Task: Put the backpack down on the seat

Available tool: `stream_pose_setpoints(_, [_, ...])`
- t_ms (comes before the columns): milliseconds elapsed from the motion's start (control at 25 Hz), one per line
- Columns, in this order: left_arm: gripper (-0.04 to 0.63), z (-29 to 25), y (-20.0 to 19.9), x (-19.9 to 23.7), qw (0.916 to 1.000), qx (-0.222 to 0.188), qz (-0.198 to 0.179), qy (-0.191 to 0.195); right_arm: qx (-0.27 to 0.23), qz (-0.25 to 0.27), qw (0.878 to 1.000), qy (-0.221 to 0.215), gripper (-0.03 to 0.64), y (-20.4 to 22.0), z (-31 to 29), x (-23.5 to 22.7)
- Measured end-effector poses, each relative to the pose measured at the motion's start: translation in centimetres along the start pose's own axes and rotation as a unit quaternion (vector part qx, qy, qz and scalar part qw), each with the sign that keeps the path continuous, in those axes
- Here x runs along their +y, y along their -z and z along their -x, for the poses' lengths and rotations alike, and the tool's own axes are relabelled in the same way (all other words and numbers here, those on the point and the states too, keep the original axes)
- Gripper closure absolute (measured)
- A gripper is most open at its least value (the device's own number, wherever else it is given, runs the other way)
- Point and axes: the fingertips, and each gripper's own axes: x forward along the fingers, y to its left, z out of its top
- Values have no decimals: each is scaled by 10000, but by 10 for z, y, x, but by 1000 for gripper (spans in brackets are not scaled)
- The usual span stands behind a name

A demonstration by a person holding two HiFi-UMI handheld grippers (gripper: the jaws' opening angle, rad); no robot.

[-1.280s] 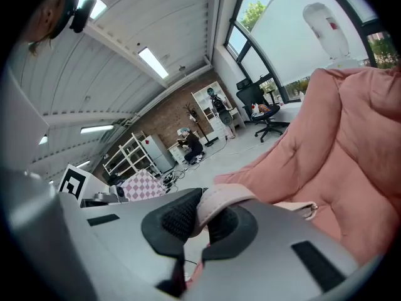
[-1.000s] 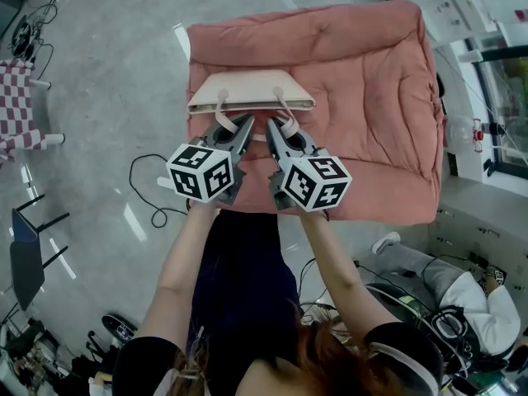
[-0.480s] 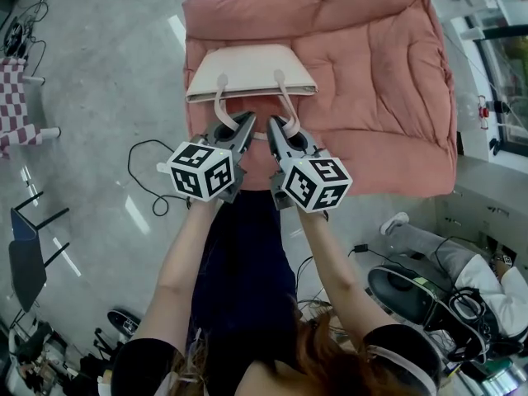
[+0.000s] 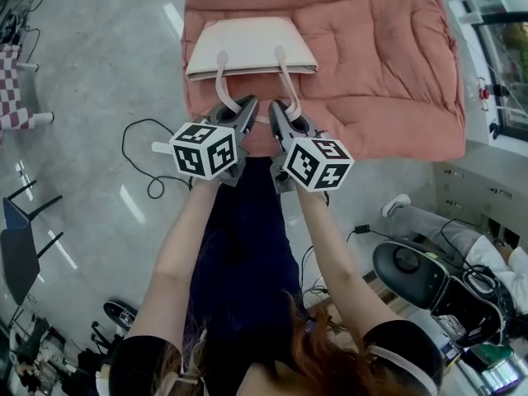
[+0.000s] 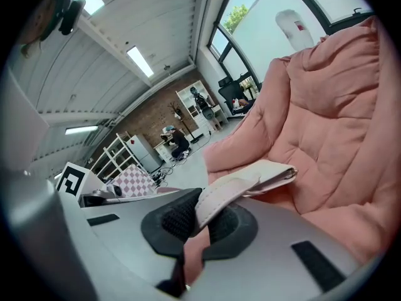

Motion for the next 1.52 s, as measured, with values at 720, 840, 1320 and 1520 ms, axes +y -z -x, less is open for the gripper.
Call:
stream_pose_setpoints(720, [574,23,81,17,9994,17,282,-196,329,230,9991,118,584,85,13,-8])
stream_pose_setpoints(840, [574,22,99,19,9989,89,350,-283,407,118,9989,198,584,100,18,-16])
stream_pose_setpoints(1320, [574,23,146,23,9975,111,474,-509,643,135,9976,215,584,145,29,-33])
stream_pose_setpoints(1520, [574,23,165,25,9972,90,447,-593,782,20,9966,243,584,163,33,-39])
